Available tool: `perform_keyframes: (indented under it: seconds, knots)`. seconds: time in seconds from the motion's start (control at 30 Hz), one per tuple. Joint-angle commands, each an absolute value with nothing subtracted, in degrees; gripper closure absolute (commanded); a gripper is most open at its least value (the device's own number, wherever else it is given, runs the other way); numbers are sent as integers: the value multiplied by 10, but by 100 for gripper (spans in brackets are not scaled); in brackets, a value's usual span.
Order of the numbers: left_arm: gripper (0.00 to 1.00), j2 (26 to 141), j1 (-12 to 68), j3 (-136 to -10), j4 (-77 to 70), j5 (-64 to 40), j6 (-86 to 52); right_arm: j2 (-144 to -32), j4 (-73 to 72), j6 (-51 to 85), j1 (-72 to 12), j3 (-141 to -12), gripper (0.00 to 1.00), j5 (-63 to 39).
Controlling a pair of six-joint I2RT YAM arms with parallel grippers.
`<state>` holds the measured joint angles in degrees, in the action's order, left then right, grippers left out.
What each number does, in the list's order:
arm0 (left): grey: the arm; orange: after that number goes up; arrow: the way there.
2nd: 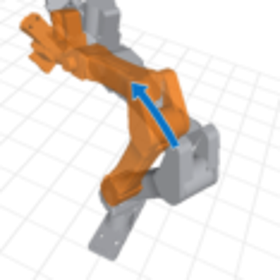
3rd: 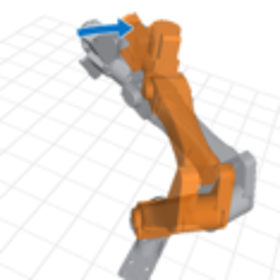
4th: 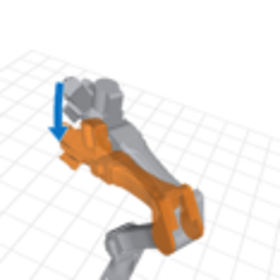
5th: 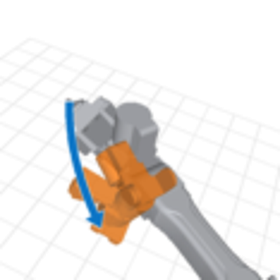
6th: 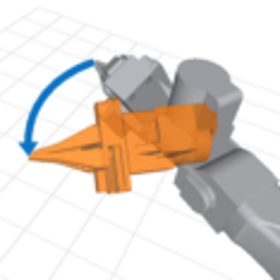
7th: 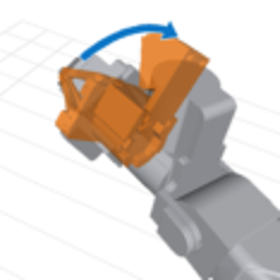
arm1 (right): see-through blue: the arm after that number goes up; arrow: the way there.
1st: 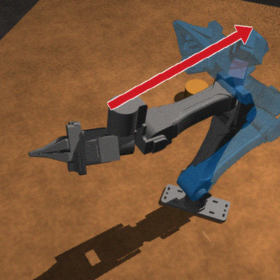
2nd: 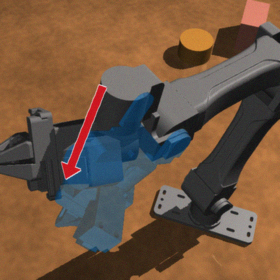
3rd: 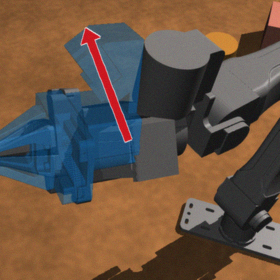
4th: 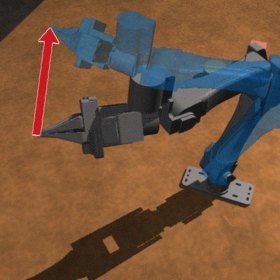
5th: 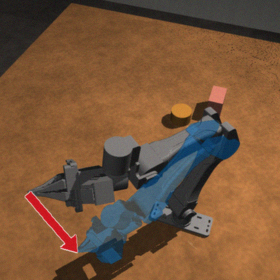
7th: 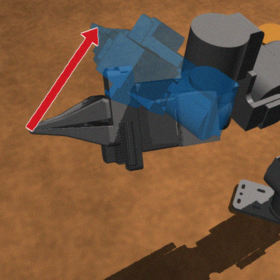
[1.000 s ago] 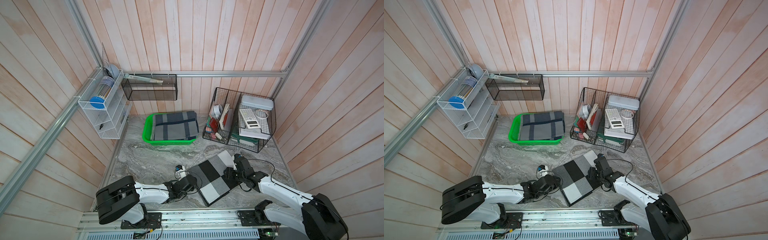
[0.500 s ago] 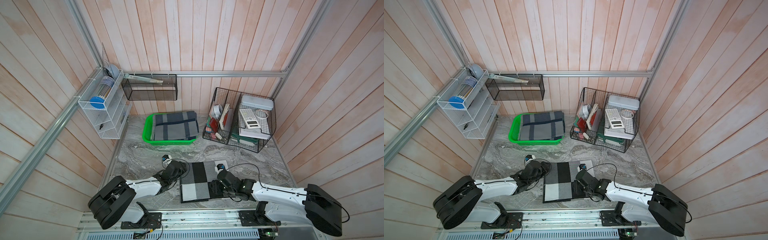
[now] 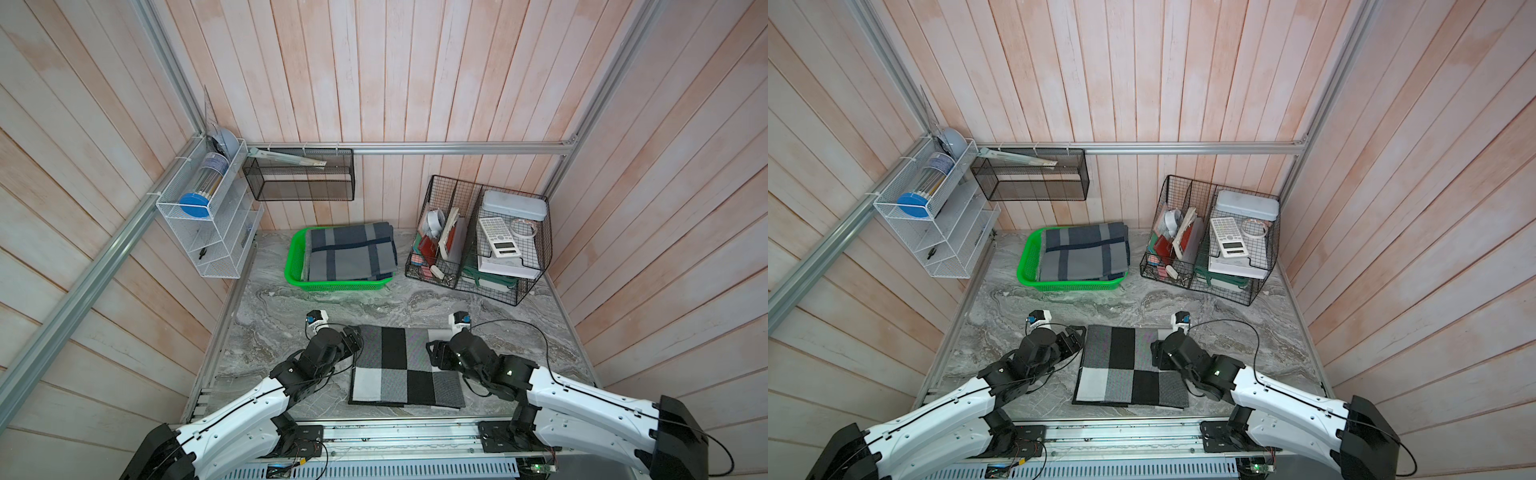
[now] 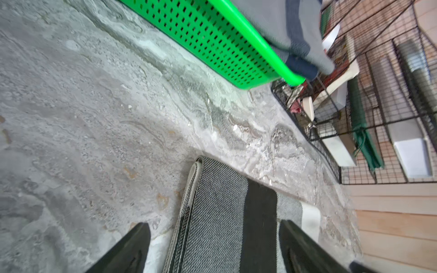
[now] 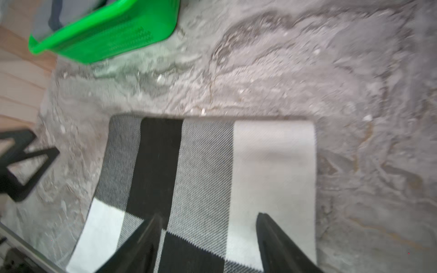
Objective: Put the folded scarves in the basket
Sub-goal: Move the scarf to the center of the board, then pick up the scarf at the center of the board.
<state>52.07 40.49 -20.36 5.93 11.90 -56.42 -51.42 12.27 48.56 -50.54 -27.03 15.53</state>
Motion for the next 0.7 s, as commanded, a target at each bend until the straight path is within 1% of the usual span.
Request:
perform_keyframes:
  seconds: [0.0,0.13,0.27,0.5,0.6,0.67]
  knots:
    - [10,546,403,-204,82,74,-535,-477,114,447,-426,-242,29,120]
    - [10,595,403,-240,112,87,-517,-458,97,422,-335,-216,27,57]
    - [13,632,403,-270,140,110,-504,-479,89,409,-280,-197,28,14]
    - [21,658,403,-264,111,108,-502,-535,38,403,-270,-184,32,-33]
    - [28,671,403,-261,94,102,-507,-555,20,402,-270,-181,33,-40]
    - [29,680,403,-258,78,95,-508,-569,10,399,-270,-181,34,-47]
